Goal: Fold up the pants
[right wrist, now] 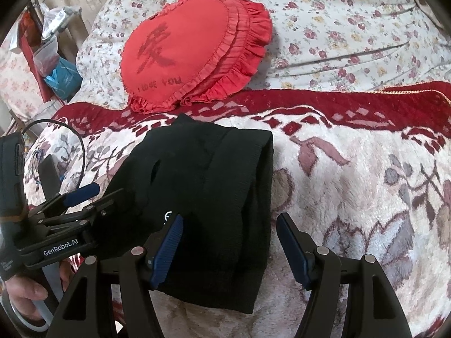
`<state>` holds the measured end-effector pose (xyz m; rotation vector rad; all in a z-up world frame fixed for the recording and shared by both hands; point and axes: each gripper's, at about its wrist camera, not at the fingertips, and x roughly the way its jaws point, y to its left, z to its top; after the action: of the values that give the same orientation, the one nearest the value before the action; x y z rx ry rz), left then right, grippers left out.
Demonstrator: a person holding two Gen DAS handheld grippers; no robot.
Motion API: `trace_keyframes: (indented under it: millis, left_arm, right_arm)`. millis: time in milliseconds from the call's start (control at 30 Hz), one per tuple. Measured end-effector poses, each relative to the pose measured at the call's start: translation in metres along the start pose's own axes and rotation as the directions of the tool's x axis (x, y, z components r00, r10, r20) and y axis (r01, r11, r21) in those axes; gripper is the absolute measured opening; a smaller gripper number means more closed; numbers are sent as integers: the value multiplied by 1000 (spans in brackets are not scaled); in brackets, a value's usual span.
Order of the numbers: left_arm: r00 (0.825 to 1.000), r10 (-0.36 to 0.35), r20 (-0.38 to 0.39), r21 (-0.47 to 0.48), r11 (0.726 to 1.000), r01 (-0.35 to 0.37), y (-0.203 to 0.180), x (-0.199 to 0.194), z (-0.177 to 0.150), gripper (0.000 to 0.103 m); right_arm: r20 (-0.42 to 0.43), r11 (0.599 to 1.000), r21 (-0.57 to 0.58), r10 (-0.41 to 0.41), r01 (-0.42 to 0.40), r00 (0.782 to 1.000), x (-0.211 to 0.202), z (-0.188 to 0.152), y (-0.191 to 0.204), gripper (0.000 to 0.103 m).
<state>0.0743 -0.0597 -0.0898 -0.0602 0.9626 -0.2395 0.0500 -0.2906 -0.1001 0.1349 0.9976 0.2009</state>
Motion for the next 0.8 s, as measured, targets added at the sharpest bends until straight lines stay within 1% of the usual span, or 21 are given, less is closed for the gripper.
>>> trace_keyframes:
  millis: [167,267,367,467,500,567,667,800]
  left_arm:
    - [1000,11,28,-4,1000,-11,3,-7,1,85]
    - [998,46,41,10,999,-46,2,-10,0,85]
    - [998,43,54,20,999,-44,1,-14,-1,85]
    - [994,71,78,51,996,-75,-3,-19,-1,85]
    - [994,70,83,60,995,-75,-4,-21,0,85]
    - [994,69,86,62,995,-74,-3,-22,0,85]
    - [993,85,86,61,994,-90,0,-22,0,85]
    - [994,94,61,54,994,-97,5,-20,0,85]
  right_arm:
    - [10,1000,-4,-3,3,1000,-2,0,1,67]
    - [13,1000,0,-1,1,1000,-2,-1,0,67]
    - [14,1000,-1,3,-3,1000,-3,-2,0,67]
    - [17,1000,-3,3,-3,1000,-6,-3,-1,67]
    - [18,1000,-1,4,-4,1000,-6,-3,-1,67]
    - [21,1000,-1,4,-4,1000,-7,-3,0,67]
    - [26,1000,-2,1,-1,1000,-7,-3,0,67]
    - [23,1000,6,0,0,1000,-6,-3,-3,67]
